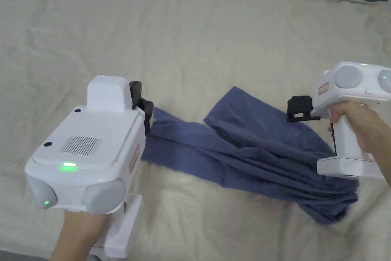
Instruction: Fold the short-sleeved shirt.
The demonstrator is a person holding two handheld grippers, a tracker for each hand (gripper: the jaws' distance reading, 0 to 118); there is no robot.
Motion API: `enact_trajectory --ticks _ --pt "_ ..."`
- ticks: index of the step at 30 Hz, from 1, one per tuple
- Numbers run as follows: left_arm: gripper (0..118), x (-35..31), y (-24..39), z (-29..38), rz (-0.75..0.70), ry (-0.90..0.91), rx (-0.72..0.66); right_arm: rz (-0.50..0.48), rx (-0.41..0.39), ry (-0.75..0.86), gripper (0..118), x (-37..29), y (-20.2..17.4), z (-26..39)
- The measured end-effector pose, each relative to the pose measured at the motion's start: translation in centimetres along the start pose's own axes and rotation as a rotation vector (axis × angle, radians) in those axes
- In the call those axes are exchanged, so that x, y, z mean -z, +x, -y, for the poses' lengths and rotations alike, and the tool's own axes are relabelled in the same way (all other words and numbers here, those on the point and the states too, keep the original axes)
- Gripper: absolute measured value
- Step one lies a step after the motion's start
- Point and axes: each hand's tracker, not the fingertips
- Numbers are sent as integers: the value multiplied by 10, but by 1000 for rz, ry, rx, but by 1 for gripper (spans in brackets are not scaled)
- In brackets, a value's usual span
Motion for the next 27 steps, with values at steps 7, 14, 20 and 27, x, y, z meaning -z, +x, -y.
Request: enact_trajectory --ticks 7,14,20,27 --pt "0 16 -2 7 -8 -23 -13 9 12 -49 42 29 8 2" --pt "0 20 -4 12 -15 -49 -20 3 24 -58 3 32 8 3" --pt "0 27 -9 8 -1 -92 -28 -22 1 23 3 6 8 4" --pt "95 70 -26 -23 48 -215 -94 -128 55 144 3 -50 15 8"
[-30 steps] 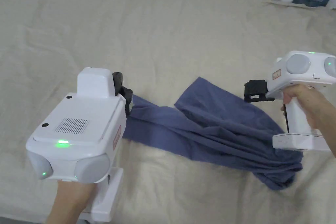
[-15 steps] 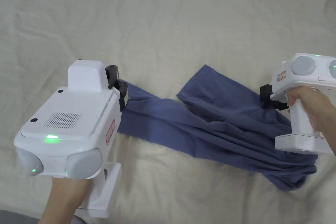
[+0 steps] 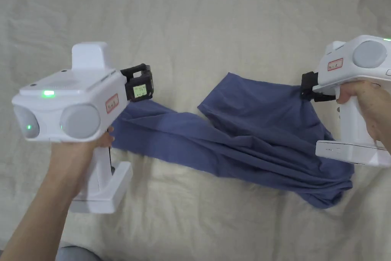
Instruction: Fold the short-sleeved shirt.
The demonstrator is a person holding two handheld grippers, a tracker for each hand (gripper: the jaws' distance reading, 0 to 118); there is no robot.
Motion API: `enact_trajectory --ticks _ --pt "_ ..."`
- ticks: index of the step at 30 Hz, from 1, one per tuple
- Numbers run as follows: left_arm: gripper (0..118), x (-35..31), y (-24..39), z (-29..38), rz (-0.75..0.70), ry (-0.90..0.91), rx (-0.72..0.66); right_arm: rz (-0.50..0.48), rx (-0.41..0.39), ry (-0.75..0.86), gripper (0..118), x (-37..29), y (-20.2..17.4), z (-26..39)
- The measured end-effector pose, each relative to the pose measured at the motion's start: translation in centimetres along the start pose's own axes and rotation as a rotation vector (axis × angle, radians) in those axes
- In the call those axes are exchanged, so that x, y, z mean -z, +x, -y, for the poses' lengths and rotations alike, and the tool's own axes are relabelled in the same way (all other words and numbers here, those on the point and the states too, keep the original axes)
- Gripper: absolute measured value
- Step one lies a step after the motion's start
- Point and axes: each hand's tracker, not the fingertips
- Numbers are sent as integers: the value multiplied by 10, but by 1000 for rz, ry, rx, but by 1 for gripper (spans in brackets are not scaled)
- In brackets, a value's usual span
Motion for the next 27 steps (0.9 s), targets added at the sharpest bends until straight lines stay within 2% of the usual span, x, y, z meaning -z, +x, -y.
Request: enact_trajectory --ticks 2,4,9,12,16,19,25,27 --pt "110 10 -5 -13 5 -2 0 -4 -5 14 3 -11 -3 1" --pt "118 24 -8 -28 9 -43 18 -6 -15 31 3 -19 -4 2" --pt "118 68 -27 -61 61 -272 6 -30 1 54 3 -29 -2 6" --pt "118 97 -38 -65 6 -408 20 -23 6 56 3 -30 -1 8" --pt "118 121 -52 -52 -101 -613 130 -23 6 53 3 -27 -1 10" --pt "118 127 -62 -42 -152 -662 157 -16 -4 49 3 -24 -1 10" --pt "118 138 -72 -26 -214 -669 110 -6 0 39 3 -19 1 15" --pt "111 143 -72 -19 -211 -687 112 -4 9 35 3 -17 2 17"
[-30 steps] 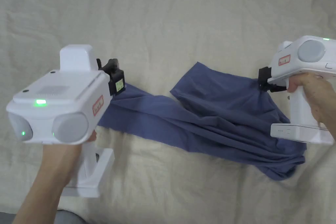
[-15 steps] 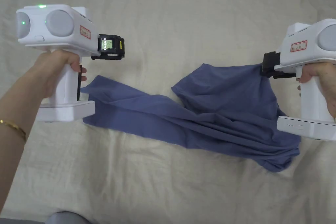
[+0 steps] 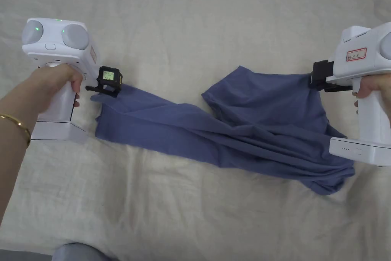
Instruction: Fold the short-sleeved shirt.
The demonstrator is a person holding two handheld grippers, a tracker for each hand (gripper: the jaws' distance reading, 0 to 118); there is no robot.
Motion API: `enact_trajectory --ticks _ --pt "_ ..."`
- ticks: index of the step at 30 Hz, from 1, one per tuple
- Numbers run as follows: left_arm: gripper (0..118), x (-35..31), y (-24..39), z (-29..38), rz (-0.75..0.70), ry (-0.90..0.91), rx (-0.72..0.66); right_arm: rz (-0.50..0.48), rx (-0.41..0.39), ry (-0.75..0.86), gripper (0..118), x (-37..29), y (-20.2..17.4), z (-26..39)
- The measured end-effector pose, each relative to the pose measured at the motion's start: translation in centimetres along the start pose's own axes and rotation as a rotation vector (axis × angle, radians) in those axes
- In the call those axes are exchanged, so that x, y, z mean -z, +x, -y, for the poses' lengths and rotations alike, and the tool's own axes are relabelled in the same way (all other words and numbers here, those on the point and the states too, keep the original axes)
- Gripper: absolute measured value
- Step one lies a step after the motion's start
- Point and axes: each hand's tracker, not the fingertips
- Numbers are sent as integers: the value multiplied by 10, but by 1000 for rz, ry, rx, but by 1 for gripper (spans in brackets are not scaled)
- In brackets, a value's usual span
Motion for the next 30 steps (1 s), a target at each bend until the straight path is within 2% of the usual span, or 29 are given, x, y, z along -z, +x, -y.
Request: enact_trajectory --ticks 4,6,8,9,10,11,12,19,26,30 --pt "90 12 7 6 -16 -25 21 9 0 -9 3 1 1 4" --pt "68 17 11 9 13 -24 29 17 -6 -11 3 3 1 6" --pt "41 14 16 9 73 -28 -1 23 -12 -13 3 4 0 8" --pt "31 13 18 8 56 -32 2 24 -13 -15 3 5 0 8" --pt "15 11 20 6 65 -37 8 25 -13 -17 3 5 0 9" --pt "5 10 22 6 95 -44 15 28 -15 -18 3 6 0 9" --pt "1 8 23 6 39 -43 34 30 -16 -18 3 6 -1 9" --pt "0 -26 5 9 150 60 -54 26 -16 4 3 -14 -1 9" --pt "0 -120 -23 7 320 241 -210 12 29 134 3 -78 2 -3" --pt "0 -174 -34 9 340 367 -231 9 81 244 3 -130 11 -10"
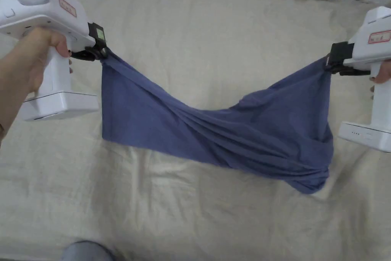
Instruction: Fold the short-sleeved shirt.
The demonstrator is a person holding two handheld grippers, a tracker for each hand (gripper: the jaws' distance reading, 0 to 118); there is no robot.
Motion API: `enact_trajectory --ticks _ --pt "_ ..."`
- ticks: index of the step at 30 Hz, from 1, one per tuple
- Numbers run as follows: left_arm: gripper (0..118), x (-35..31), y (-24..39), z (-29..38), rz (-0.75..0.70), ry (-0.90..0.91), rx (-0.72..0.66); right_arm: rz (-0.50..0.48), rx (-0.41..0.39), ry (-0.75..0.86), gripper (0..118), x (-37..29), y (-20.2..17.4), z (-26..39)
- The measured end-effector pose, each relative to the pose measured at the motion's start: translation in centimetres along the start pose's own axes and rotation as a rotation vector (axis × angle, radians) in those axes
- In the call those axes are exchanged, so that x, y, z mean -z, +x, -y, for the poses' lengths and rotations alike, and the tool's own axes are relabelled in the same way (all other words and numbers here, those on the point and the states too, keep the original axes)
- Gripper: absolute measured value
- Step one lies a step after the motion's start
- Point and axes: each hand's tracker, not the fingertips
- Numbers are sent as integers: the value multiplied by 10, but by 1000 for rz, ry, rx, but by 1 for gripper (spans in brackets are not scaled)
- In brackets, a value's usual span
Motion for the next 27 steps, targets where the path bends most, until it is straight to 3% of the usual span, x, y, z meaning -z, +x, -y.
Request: enact_trajectory --ticks 11,17,22,27 --pt "0 -136 9 -39 29 324 -52 76 56 273 2 -145 34 -40" --pt "0 -197 21 -49 37 459 -31 73 122 390 2 -220 32 -45" --pt "0 -228 35 -76 4 543 -8 64 98 436 2 -244 22 -75" --pt "0 -228 58 -117 -114 571 75 127 40 487 2 -243 3 -124"
